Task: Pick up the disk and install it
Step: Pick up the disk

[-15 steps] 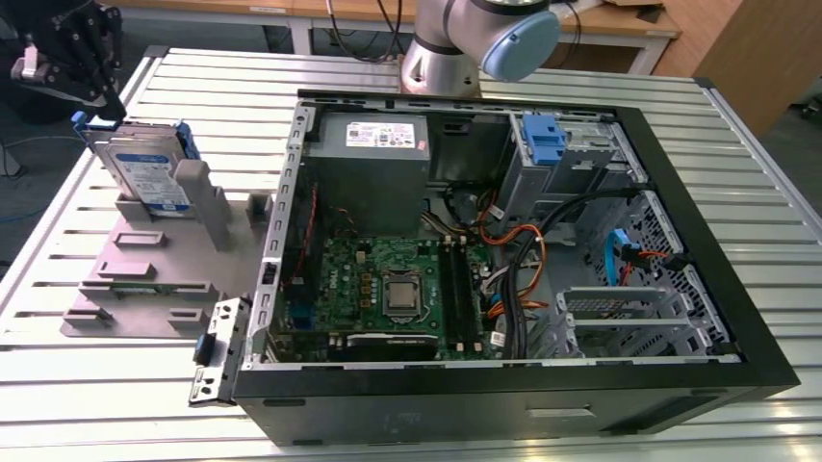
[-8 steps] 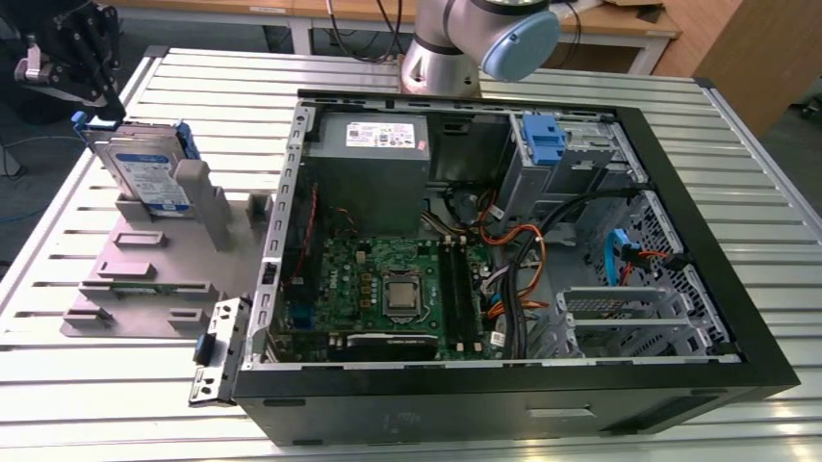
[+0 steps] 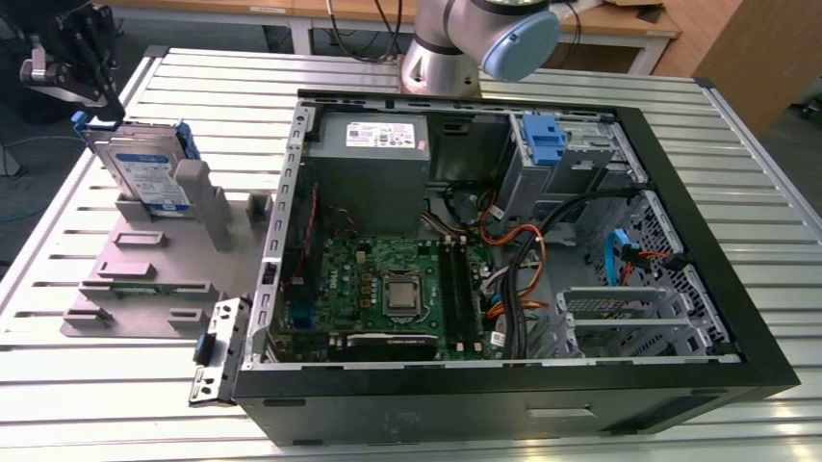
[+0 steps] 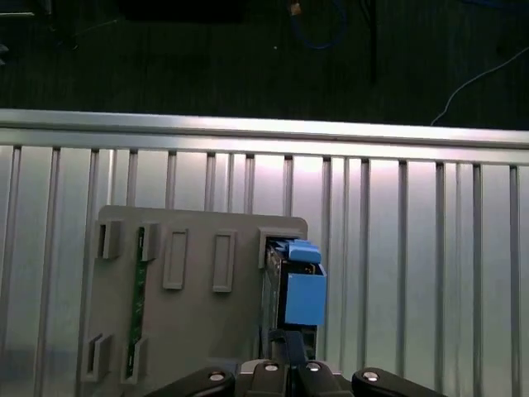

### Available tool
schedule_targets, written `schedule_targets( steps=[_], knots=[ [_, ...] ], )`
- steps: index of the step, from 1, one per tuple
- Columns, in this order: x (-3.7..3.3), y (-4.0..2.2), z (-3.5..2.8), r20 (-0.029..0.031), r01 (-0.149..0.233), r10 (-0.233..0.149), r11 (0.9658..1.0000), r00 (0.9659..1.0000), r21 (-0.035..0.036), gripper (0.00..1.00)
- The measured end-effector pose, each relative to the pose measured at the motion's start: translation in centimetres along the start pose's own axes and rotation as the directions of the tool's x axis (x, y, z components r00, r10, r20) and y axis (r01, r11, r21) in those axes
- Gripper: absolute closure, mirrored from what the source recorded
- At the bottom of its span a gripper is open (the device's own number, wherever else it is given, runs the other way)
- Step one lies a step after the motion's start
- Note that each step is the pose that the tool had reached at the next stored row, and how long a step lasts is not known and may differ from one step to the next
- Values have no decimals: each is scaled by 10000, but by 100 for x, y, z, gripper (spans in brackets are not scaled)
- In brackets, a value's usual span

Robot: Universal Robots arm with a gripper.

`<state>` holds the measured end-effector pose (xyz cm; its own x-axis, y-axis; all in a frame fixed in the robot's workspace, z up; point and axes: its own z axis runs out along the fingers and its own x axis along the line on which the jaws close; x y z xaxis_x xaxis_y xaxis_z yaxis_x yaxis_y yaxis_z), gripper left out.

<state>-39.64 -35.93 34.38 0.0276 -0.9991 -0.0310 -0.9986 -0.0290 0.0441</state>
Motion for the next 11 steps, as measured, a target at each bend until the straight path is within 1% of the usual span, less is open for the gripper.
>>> schedule_targets(
  steps=[3, 5, 8, 11],
  knots=[
    [0, 0, 0, -2, -36, 36, 10000, 10000, 0, 89],
    [0, 0, 5, 10, -292, 292, 9996, 9996, 7, 89],
    [0, -2, 14, 27, -656, 656, 9978, 9978, 19, 89],
    [1, -18, 21, 36, -860, 860, 9963, 9963, 25, 89]
  ],
)
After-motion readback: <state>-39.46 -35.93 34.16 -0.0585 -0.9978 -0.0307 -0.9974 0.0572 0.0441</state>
